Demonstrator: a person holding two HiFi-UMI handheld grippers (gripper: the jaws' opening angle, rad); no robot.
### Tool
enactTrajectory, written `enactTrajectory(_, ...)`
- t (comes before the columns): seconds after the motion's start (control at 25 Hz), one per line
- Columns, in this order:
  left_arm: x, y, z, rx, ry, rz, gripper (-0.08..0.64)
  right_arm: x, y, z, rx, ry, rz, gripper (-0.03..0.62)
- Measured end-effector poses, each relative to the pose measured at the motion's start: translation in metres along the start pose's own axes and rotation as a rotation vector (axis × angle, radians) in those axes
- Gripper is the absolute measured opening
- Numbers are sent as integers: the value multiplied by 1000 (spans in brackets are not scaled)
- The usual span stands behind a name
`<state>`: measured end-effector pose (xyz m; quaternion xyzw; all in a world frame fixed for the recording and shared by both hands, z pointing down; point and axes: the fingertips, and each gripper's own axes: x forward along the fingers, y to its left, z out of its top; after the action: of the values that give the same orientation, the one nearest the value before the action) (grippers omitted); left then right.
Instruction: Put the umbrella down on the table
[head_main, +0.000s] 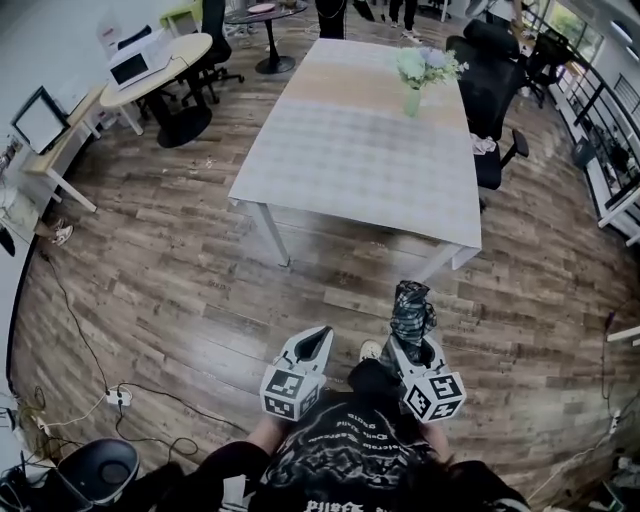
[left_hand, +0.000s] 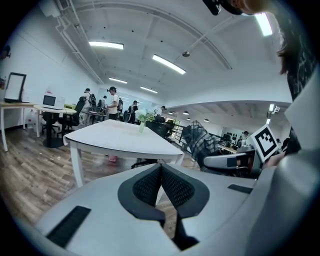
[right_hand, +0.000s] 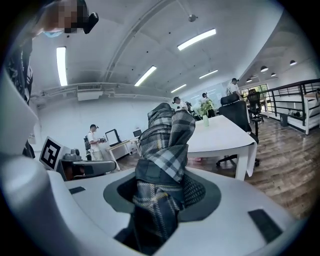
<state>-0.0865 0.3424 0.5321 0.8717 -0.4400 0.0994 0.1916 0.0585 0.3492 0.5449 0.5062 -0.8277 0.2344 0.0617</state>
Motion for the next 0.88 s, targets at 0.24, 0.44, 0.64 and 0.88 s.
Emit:
enactTrajectory(0.24, 71, 1, 29, -7, -11, 72, 20, 37, -59, 36, -29, 12, 52, 190)
enactTrajectory(0.44, 123, -3, 50, -23, -26, 102, 20, 63, -109, 65, -51, 24, 89, 190)
enactTrajectory(0.64, 162, -3, 63, -31, -35, 146, 20, 85, -150, 83, -58, 35, 112, 190)
enactTrajectory(0.88, 192, 0, 71, -41, -44, 184, 20, 105, -177, 97, -88, 52, 140, 189)
